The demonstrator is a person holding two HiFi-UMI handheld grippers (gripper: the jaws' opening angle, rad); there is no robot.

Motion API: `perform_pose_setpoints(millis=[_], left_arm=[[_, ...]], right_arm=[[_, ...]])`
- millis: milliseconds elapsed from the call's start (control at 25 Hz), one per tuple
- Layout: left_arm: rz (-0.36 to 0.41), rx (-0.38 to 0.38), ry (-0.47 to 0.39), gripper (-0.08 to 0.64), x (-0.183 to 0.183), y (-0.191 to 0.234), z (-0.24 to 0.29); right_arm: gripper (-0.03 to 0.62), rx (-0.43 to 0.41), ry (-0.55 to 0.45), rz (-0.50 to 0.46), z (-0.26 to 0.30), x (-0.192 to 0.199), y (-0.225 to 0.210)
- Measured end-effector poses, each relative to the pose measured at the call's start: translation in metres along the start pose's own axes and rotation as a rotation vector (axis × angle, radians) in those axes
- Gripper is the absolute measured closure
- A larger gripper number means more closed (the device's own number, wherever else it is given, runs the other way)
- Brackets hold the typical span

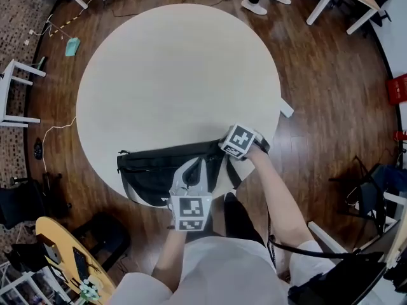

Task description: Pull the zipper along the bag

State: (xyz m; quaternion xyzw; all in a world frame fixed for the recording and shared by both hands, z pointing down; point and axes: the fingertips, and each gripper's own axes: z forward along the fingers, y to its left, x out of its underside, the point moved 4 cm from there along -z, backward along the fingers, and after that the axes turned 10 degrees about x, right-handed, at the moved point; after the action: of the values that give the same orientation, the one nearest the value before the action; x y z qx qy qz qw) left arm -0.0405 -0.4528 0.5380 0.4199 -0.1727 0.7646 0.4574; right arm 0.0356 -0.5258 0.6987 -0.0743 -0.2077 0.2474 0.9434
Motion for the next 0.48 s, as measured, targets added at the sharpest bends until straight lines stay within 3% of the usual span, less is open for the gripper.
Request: perform_pose_setpoints(millis=[80,200,240,280,480], left_arm=[[0.071,0.020,0.038,0.541,0.002,-0.006,0.006],[0.243,0.078,0.126,0.535,0.005,-0.018,0.021],[0.305,0.107,0.160,0.450,0.007,-0.023,0.027],[0.366,0.135,0.192,0.408,0.010,-0.028,0.034],[0.648,0.180,0.346,0.337,0.035,-0.040,0.063]], right_arm=[[0.604,-0.030,0.029,-0.021,0.002,-0.002,-0.001],[0.604,-0.091,0.039,-0.021,0.003,-0.004,-0.003],[0.604,-0.110,0.033,-0.017,0.002,-0.004,-0.003],[0.604,-0.128,0.024,-0.012,0.002,-0.004,-0.003],[0.604,-0.167,-0.045,0.009,-0.001,-0.004,-0.004]])
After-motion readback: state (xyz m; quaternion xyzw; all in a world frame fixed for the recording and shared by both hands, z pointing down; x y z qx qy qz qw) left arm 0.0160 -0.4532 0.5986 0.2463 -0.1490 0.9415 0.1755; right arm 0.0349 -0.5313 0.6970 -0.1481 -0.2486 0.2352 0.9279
